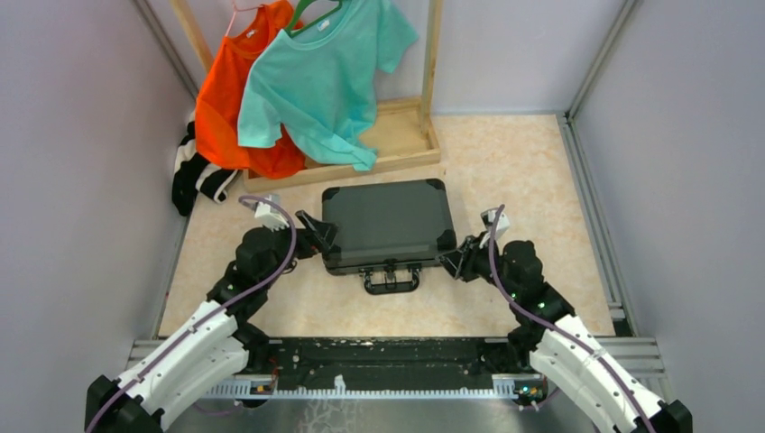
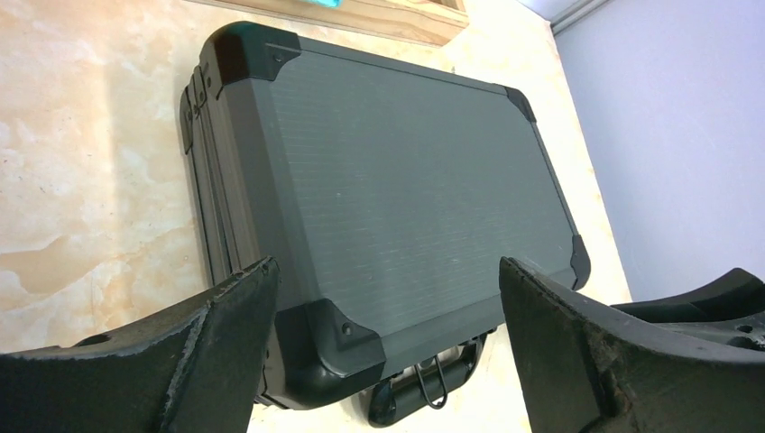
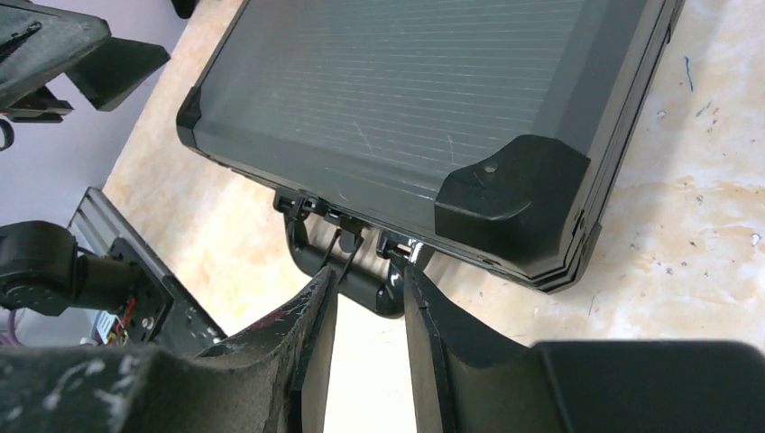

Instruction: Pack up texas hold em set

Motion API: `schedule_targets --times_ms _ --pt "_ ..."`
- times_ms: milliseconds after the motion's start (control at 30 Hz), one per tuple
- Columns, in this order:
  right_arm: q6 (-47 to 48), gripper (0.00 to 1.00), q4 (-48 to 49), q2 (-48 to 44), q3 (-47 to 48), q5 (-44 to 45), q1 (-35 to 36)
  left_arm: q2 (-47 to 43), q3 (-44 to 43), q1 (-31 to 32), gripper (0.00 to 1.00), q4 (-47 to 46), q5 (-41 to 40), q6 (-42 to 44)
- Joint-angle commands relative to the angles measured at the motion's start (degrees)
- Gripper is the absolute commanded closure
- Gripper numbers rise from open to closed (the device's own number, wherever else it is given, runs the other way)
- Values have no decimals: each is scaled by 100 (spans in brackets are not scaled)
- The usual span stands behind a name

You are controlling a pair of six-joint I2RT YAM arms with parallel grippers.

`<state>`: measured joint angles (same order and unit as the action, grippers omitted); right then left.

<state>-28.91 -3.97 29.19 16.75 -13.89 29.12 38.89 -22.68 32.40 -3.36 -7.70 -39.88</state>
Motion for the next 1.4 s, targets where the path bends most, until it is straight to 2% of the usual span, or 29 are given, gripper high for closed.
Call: schedule_targets --times_ms 0,133,300,400,600,700,833,1033,1100,1200,1367 --pt "-86 66 -36 -145 120 -91 56 63 -3 -9 4 -363 304 131" --pt "22 66 220 87 318 98 50 332 -123 24 1 -816 782 365" --pt "38 70 1335 1225 785 -172 49 1105 -728 257 1 -1106 1050 869" --pt "-423 84 2712 1959 774 -328 49 1622 -1111 316 3 -1258 1281 834" --pt "-619 99 3424 3415 1012 -79 43 2845 -1742 427 10 -1222 1706 842" --pt "-798 100 3856 3864 749 -4 41 3222 -1584 425 13 -1249 1867 523" --pt "-752 100 4646 4411 51 5 41 3434 -734 418 16 -1950 2042 34" --pt "-832 100 5960 5183 -865 257 72 3878 81 393 13 -2639 2234 -604" --pt "-712 100 5751 5251 -914 522 168 4012 288 344 11 -2904 2295 -779" --pt "-249 99 4762 4929 -687 1297 693 4101 485 294 7 -3119 2264 -871" --pt "374 94 3026 3745 -191 3328 1925 3784 444 293 5 -2494 1886 -583"
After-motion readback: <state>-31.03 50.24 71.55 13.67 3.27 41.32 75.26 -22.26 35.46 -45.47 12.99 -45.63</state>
